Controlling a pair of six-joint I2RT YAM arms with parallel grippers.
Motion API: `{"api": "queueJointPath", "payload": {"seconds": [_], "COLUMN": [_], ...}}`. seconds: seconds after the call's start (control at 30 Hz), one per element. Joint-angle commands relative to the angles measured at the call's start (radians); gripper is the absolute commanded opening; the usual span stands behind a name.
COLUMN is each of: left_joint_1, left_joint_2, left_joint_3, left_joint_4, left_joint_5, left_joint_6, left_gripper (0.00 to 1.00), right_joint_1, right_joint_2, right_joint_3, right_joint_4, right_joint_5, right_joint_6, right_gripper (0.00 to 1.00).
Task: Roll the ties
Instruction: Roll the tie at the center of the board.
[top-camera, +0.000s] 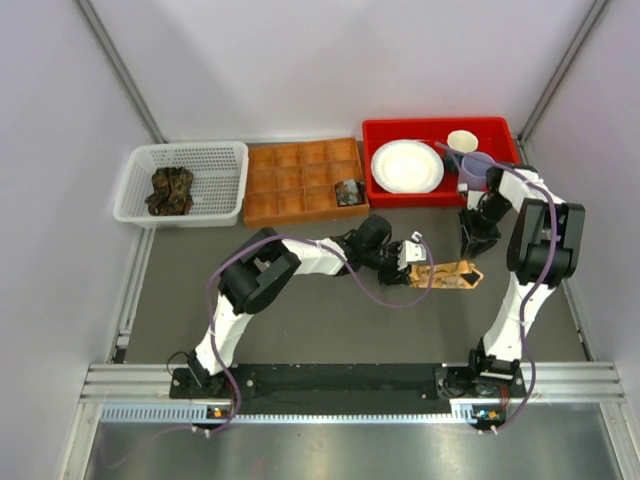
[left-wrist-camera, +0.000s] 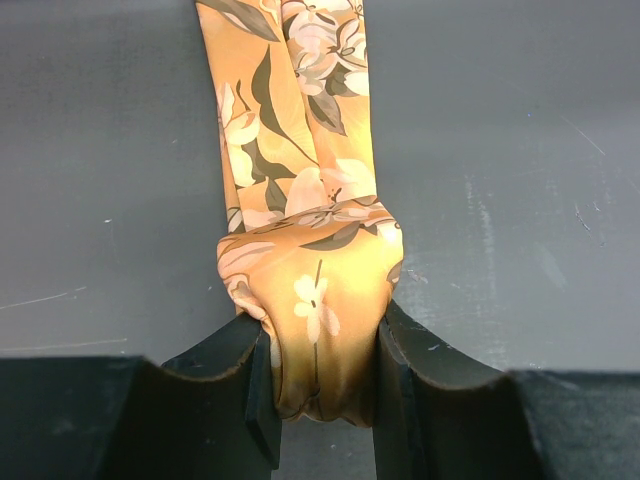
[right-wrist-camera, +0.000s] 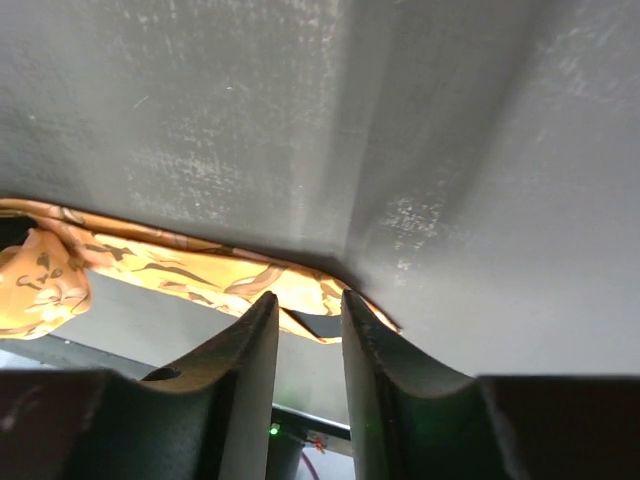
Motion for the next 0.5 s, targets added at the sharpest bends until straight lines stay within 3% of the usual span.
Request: {"api": "queueJointPath", "payload": {"seconds": [0.0,0.07,0.33,0.47], "left_joint_1": [0.008,0.008,0.013,0.015], "left_joint_2": [0.067,0.065,0.067,0.062], "left_joint_3": [-0.083,-0.084,-0.086,-0.09], "left_joint_4": [-0.291,-0.286,-0.283,-0.281], "left_joint_5": [-0.061,-0.061,-0.062,-0.065], "left_joint_6": [-0.03,-0.033,-0.031,-0.03], "left_gripper": [0.0,0.0,0.0,0.0], "right_joint_1": [-0.005,-0.007,-0.025,-0.028], "right_joint_2": [0.019,-0.007,-0.22,-0.227], "right_joint_3": [-0.021,-0.035,-0.252,-0.277], "right_joint_4": [0.0,0.024,0.349,0.374], "right_joint_5": [-0.042,-0.037,-0.097,-0.091], "right_joint_6": [-0.011,0.001,0.061,0.067], "right_gripper": [0.33,0.39,0.38,0.38]}}
